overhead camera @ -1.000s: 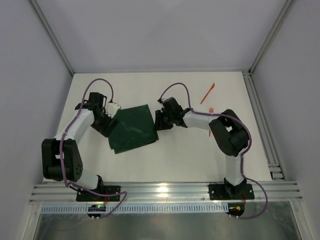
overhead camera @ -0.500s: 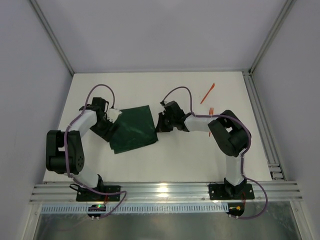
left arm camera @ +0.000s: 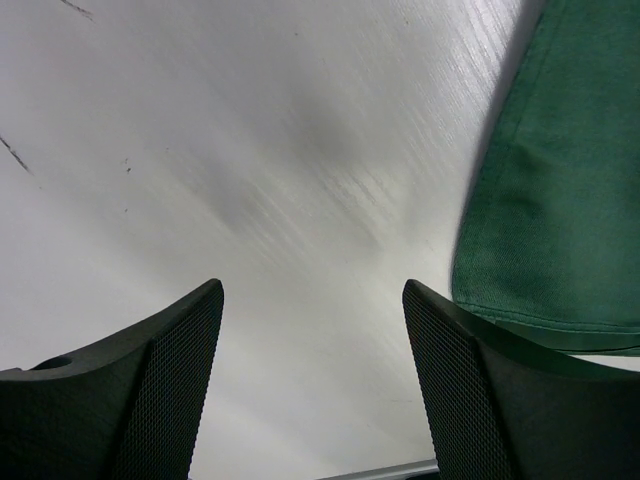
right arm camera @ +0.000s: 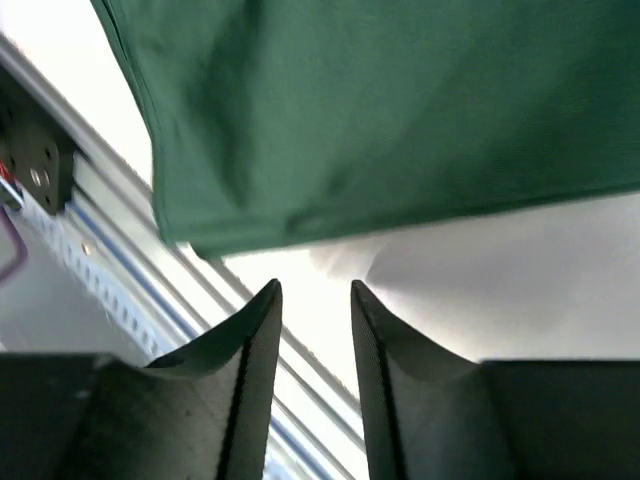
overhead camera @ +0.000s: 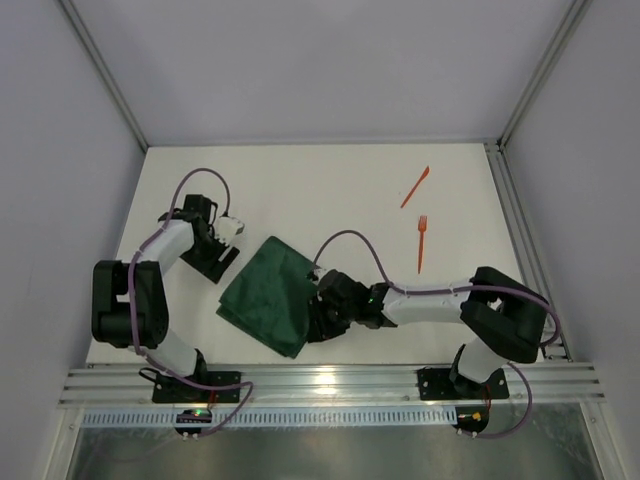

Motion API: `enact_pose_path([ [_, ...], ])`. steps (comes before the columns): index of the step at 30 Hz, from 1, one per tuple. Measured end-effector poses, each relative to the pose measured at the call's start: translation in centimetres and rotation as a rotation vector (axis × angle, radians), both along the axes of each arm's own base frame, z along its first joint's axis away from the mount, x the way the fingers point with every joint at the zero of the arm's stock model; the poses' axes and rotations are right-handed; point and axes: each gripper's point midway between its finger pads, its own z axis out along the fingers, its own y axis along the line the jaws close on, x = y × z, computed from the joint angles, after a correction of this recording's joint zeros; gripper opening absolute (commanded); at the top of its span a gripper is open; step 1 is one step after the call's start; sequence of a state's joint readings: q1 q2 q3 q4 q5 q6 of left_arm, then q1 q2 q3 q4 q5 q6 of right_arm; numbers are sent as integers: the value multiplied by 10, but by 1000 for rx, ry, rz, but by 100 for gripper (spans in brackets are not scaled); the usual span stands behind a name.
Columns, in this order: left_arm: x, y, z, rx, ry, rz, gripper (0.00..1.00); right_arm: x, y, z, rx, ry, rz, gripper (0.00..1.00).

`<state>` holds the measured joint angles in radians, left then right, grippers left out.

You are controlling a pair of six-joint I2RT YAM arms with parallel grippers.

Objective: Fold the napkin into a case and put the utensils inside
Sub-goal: Move the lower triangle-folded napkin to the center of the board.

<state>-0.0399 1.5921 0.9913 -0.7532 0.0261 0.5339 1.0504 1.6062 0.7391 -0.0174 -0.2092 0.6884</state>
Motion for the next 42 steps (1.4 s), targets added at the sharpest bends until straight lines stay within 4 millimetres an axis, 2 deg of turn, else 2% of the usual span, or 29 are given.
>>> enact_pose_path([
  [2, 0, -1, 2, -6, -6, -2, 74, -14, -10, 6, -16, 11, 26, 42],
  [3, 0, -2, 4, -10, -10, -3, 74, -13, -17, 10, -27, 10, 22, 43],
  [5, -1, -3, 7, -18, -19, -5, 74, 0, -31, 23, -41, -22, 3, 45],
  [9, -2, -5, 12, -29, -29, -7, 74, 53, -49, 60, -45, -131, -40, 46],
  [11, -5, -6, 13, -38, -27, -9, 70, 87, -56, 78, -44, -208, -62, 46],
  [13, -10, -9, 13, -51, -17, -13, 67, 117, -62, 87, -62, -266, -74, 47],
  [15, -19, -11, 12, -67, 2, -21, 65, 137, -64, 83, -91, -292, -61, 46],
  [18, -40, -13, 10, -70, 41, -55, 65, 152, -65, 56, -145, -260, -18, 45],
  [21, -65, -15, 2, -64, 96, -101, 65, 157, -67, 26, -187, -206, 21, 45],
  [24, -87, -23, -10, -54, 159, -161, 65, 151, -68, 3, -210, -149, 62, 44],
  [28, -95, -32, -17, -25, 181, -231, 64, 146, -61, 2, -169, -133, 90, 41],
  [30, -94, -32, -21, 5, 188, -250, 62, 143, -59, -1, -147, -128, 97, 36],
  [31, -92, -30, -25, 23, 191, -253, 59, 139, -59, -1, -133, -122, 101, 29],
  [34, -83, -22, -27, 86, 202, -239, 53, 132, -60, -4, -115, -108, 100, 22],
  [38, -70, -21, -27, 116, 203, -236, 53, 124, -60, -5, -78, -104, 81, 21],
  [42, -43, -23, -25, 139, 165, -247, 52, 116, -64, -4, -54, -95, 45, 21],
])
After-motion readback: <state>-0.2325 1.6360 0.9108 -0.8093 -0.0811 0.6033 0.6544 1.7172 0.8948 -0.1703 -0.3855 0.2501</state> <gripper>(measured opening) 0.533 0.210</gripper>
